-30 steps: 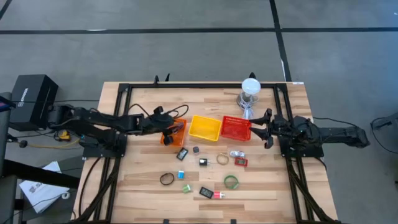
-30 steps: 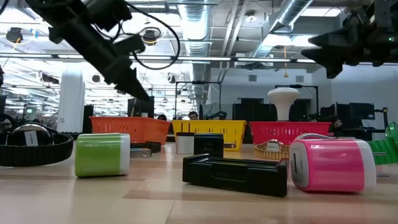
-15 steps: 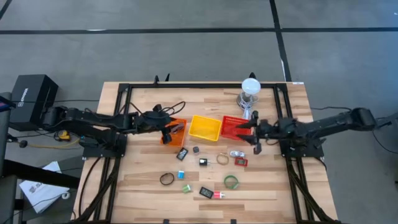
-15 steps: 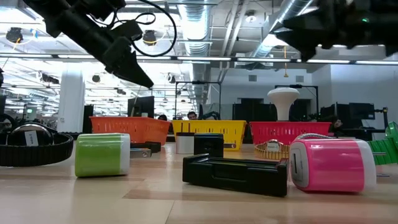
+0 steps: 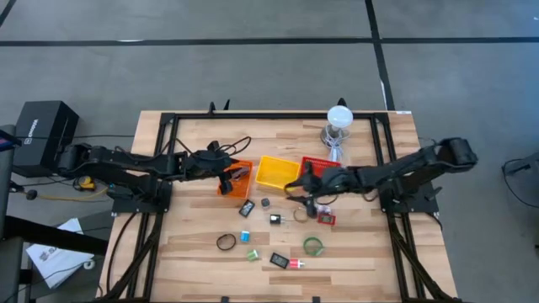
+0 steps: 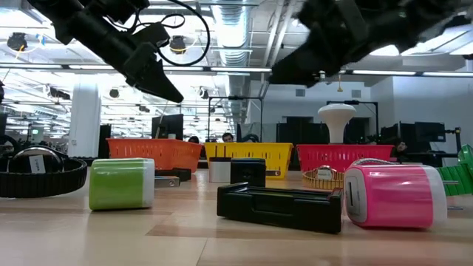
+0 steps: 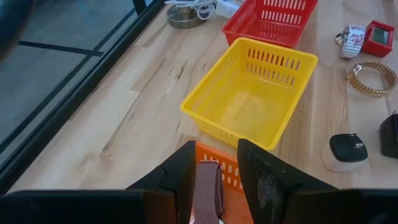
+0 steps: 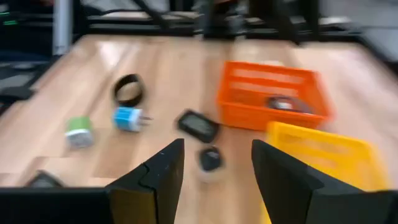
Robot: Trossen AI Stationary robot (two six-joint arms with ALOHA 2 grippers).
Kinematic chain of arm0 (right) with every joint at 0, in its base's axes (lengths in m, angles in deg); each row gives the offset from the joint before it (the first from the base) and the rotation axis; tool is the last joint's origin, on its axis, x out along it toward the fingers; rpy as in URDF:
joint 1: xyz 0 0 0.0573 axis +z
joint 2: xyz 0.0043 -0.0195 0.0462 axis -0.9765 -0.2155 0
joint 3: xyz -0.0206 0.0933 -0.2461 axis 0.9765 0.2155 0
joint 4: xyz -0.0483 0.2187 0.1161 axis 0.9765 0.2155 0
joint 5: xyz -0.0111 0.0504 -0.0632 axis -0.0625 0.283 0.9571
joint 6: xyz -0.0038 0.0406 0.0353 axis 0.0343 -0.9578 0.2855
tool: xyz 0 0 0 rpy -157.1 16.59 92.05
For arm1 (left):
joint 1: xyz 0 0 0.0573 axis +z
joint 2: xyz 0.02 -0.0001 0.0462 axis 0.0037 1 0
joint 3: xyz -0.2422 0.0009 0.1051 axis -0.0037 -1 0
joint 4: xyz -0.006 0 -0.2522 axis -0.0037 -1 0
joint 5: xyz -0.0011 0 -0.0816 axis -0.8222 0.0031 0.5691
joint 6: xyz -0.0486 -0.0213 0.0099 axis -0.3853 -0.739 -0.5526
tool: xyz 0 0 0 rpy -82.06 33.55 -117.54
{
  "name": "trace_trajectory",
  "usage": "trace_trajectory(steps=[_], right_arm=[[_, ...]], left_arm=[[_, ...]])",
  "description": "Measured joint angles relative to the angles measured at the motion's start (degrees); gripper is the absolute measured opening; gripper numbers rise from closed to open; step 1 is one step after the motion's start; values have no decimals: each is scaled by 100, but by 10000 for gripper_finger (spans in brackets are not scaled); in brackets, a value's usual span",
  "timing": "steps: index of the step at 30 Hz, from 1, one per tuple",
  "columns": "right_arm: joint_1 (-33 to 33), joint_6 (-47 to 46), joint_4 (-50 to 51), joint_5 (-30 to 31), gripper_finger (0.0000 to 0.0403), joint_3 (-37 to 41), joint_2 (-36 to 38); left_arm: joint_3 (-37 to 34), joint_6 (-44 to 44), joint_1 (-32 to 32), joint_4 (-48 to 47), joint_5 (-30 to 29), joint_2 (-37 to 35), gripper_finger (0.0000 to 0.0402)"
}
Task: Pick & Place Office items
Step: Put the black charger adapter into the yellow bin
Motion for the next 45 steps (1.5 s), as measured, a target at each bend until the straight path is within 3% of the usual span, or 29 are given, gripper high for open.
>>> trace_trajectory(steps=[3, 12, 21, 35, 45], right_arm=[[33, -55, 239, -360, 179, -413, -411], [383, -400, 859, -387, 179, -1155, -1514], [612, -356, 1152, 20, 180, -1705, -2253], [666, -614, 1523, 179, 220, -1755, -2272], [715, -786, 1438, 174, 225, -1755, -2397]], left_arm=[[0, 0, 0, 19, 0, 0, 112], [0, 0, 1, 38, -4, 2, 112], [0, 0, -7, 150, -4, 2, 112], [0, 0, -7, 195, -4, 2, 112], [0, -2, -7, 248, -4, 2, 112]])
